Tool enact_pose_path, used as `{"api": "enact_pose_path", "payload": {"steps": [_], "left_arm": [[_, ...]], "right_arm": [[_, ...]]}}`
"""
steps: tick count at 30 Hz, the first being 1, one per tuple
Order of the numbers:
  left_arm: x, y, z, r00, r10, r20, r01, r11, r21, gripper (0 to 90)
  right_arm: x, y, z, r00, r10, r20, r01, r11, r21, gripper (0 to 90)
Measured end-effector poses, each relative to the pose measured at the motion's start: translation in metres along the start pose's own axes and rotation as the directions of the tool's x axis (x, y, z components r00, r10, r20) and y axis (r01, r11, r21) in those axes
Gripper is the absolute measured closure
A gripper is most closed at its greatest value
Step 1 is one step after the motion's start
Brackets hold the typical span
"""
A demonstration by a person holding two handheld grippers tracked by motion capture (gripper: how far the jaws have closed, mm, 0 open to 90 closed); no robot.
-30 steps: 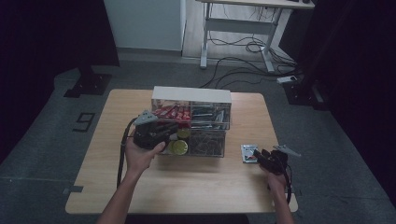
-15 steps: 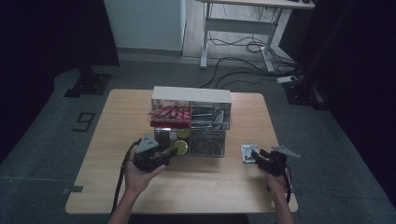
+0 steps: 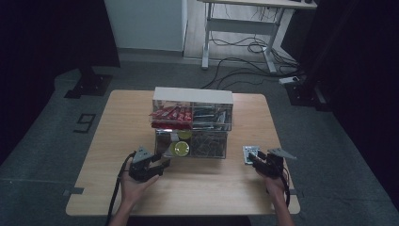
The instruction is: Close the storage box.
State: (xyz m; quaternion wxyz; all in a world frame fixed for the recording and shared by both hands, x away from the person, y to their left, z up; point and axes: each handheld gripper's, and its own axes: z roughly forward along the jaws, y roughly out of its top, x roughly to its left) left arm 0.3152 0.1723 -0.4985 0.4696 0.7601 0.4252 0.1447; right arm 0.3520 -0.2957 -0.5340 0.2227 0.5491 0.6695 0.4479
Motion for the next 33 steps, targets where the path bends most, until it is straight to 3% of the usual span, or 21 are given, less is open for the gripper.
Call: {"api": "enact_pose_path", "payload": {"steps": [6, 13, 18, 24, 33], "left_arm": [[0.008, -0.011, -0.008, 0.9996, -0.010, -0.026, 0.010, 0.9999, 0.009, 49.7], [0.014, -0.032, -0.003, 0.9974, -0.023, -0.069, 0.028, 0.9969, 0.073, 48.2], [0.018, -0.042, 0.000, 0.9955, -0.028, -0.090, 0.039, 0.9926, 0.115, 46.7], [0.021, -0.046, 0.004, 0.9948, -0.034, -0.096, 0.048, 0.9885, 0.143, 46.4], [0.023, -0.048, 0.006, 0.9933, -0.053, -0.103, 0.069, 0.9851, 0.158, 45.4]], "right_arm": [[0.010, -0.005, -0.001, 0.9986, -0.043, -0.032, 0.043, 0.999, 0.001, 49.3], [0.021, -0.016, -0.009, 0.9922, -0.107, -0.065, 0.107, 0.994, -0.001, 48.4], [0.024, -0.027, -0.020, 0.9885, -0.122, -0.089, 0.124, 0.992, 0.008, 47.8], [0.026, -0.039, -0.026, 0.9791, -0.177, -0.100, 0.182, 0.982, 0.040, 46.3], [0.029, -0.039, -0.023, 0.9768, -0.183, -0.112, 0.189, 0.981, 0.049, 45.0]]}}
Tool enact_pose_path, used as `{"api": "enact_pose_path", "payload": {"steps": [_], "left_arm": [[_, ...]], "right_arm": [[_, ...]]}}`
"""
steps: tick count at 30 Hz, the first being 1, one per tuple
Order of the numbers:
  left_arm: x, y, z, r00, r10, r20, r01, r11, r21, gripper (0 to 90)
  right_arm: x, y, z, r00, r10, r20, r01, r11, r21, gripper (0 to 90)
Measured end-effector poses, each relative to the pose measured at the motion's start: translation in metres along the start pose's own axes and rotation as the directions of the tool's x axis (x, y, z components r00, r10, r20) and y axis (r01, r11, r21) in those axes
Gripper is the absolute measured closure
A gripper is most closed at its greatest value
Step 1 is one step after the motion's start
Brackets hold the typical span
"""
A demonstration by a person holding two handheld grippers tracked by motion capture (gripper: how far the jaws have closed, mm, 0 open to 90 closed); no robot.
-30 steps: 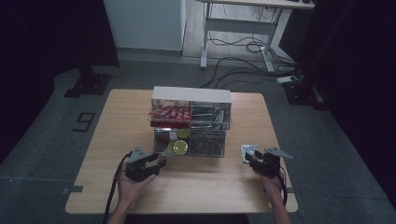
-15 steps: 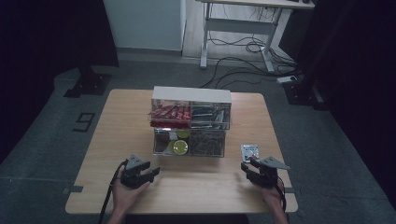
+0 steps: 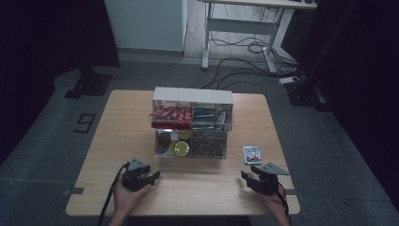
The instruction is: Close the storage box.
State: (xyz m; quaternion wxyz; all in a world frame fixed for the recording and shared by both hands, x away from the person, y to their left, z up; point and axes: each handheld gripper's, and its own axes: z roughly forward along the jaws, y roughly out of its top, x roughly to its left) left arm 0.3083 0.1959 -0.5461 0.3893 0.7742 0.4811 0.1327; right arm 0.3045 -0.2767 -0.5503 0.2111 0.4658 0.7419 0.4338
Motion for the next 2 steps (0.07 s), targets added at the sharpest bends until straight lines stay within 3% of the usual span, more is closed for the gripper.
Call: {"api": "enact_pose_path", "payload": {"steps": [2], "left_arm": [[0.0004, 0.0002, 0.0004, 1.0000, -0.005, -0.001, 0.005, 1.0000, 0.002, 45.3]], "right_arm": [[0.0003, 0.0007, 0.0002, 1.0000, 0.006, -0.003, -0.006, 1.000, -0.004, 44.8]]}}
